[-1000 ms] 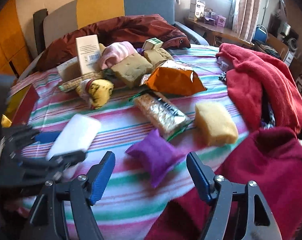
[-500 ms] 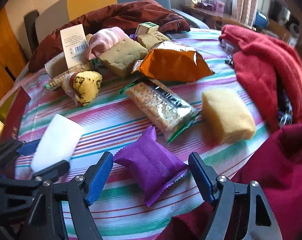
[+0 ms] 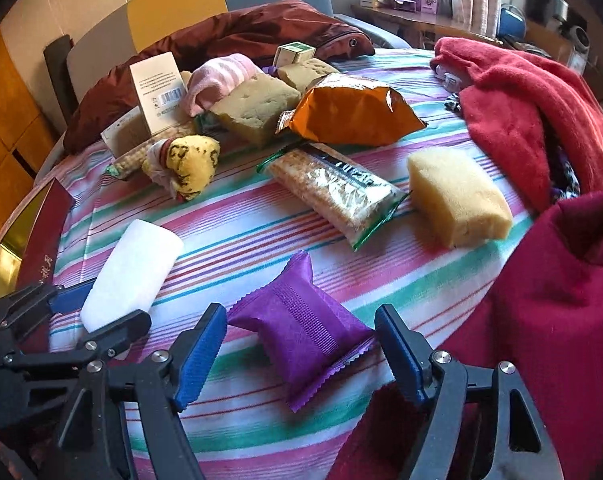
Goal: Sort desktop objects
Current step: 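Grasp the white rectangular block with the left tool while the right tool grasps the purple sachet, then carry both items to the gold tray and open both tools to release them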
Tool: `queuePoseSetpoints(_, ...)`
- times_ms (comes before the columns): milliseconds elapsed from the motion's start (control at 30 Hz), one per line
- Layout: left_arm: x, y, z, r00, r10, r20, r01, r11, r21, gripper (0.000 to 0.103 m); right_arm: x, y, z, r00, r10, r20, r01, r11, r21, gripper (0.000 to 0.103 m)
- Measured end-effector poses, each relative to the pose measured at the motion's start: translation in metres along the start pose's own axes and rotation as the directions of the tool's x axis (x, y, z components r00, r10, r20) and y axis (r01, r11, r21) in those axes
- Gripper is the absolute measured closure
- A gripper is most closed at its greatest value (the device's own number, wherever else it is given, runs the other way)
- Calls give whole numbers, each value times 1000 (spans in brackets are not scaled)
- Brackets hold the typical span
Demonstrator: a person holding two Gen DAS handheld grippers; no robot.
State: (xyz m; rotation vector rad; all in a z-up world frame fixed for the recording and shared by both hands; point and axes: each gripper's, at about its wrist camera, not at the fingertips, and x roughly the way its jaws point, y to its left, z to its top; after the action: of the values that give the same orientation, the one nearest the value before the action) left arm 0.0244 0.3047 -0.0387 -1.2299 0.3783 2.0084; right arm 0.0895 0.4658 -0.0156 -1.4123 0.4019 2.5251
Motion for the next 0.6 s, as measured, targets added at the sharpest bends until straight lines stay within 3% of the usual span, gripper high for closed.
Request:
queuePoseSetpoints(267,-34,10,-15,998,-41,48,43,998,-50,46,-23,24,-4,999,29,45,-28,999,-22,27)
queuePoseSetpoints(600,-100,45,-28,987,21,159,-6,995,-95,46,-60,91,13,987,99,125,-82,988,-132,27)
